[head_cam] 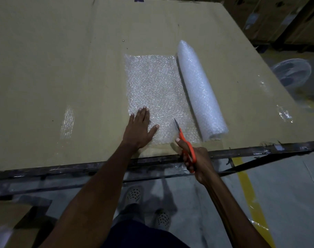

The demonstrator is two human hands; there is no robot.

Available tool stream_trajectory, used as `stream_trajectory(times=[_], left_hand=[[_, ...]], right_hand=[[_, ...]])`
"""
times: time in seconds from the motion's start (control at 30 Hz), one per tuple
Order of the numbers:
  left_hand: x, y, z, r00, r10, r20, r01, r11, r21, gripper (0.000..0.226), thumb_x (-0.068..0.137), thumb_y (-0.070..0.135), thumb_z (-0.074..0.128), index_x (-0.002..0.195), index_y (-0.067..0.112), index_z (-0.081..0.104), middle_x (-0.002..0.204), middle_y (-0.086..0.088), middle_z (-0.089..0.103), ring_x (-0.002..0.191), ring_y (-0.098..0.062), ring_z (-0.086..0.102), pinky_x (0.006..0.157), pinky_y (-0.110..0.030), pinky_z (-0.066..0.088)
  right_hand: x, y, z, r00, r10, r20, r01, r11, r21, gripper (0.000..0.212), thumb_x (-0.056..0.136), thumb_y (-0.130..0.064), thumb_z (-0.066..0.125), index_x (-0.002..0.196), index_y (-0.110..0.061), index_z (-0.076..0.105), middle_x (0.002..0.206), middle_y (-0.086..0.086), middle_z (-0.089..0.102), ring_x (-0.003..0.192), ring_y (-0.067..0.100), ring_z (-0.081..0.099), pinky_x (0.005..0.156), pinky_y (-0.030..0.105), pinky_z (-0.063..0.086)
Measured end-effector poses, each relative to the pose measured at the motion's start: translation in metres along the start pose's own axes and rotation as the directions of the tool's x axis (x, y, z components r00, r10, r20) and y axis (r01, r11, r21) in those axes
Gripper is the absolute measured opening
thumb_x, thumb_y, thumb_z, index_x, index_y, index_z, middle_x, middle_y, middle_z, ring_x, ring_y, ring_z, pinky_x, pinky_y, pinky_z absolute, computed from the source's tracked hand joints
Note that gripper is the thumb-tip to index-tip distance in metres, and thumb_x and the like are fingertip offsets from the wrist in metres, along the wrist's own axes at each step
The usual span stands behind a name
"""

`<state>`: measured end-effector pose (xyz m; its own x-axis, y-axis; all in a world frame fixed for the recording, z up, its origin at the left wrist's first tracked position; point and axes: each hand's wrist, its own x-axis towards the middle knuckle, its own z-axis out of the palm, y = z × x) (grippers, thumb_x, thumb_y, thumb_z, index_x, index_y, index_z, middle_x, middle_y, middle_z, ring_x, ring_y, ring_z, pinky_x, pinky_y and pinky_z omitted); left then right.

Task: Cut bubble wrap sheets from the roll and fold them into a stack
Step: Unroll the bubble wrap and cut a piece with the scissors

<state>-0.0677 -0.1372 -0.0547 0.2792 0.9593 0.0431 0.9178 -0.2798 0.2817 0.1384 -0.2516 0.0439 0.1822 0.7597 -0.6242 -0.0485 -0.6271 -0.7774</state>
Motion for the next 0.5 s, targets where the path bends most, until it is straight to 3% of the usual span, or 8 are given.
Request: stream_trajectory(times=[0.5], left_hand=[[-0.0053, 0.0008, -0.0015, 1.0, -0.009, 0.018, 0.009, 1.0, -0.006, 0.089, 0.096, 0.068, 0.008, 0.159, 0.004, 0.014, 0.167, -0.012, 0.008, 0.155, -0.024, 0.004, 0.124, -0.045, 0.003]], right_hand=[[-0.0016, 0.0045, -0.0035, 1.0, -0.004, 0.0, 0.004, 1.0, 0.0, 0.048, 0.074, -0.047, 0.086, 0.08, -0.003, 0.069, 0.05, 0.001, 0.047, 0.038, 0.009, 0.035, 0.035, 0.018, 0.023]])
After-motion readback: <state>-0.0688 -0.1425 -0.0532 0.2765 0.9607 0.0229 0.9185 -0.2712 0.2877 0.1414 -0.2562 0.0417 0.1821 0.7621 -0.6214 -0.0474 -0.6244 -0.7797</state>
